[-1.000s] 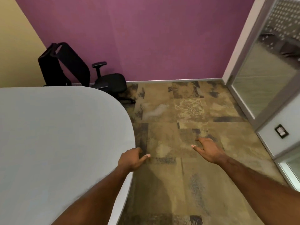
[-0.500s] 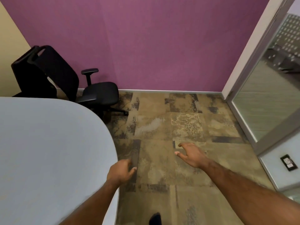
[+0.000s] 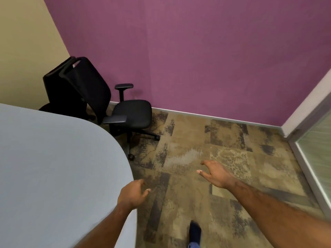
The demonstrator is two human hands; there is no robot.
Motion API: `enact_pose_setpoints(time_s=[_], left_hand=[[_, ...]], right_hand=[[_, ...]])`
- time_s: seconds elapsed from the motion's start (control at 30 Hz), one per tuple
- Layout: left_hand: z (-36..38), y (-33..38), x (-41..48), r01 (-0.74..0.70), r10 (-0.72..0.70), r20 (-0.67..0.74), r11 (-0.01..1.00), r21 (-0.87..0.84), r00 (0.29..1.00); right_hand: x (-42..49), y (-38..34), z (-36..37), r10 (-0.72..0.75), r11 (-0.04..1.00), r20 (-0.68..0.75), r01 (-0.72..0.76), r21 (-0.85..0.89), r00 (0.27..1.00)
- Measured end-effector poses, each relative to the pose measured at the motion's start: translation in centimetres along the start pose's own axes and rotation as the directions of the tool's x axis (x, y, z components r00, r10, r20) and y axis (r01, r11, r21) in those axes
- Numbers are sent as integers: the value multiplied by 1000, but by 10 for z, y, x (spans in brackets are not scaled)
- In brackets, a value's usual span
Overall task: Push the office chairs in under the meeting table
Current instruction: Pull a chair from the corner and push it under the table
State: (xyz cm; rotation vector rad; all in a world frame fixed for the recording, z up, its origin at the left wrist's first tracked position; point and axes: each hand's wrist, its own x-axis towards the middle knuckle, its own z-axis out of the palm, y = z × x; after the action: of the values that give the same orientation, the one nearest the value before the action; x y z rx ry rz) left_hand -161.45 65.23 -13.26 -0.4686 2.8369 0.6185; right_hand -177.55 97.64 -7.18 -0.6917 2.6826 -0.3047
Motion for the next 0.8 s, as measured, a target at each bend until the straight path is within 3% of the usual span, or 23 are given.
enact_pose_setpoints(time_s=[0.47,0.8], left_hand=[[-63,15,141,278,-279,-82,960,-26,957],[-94,18,248,371,-377,-120,926,-69,918]], right_hand=[[224,37,-79,-222,973,70,225,-39,972],[368,36,-136,-296,953,56,299,-43,953]])
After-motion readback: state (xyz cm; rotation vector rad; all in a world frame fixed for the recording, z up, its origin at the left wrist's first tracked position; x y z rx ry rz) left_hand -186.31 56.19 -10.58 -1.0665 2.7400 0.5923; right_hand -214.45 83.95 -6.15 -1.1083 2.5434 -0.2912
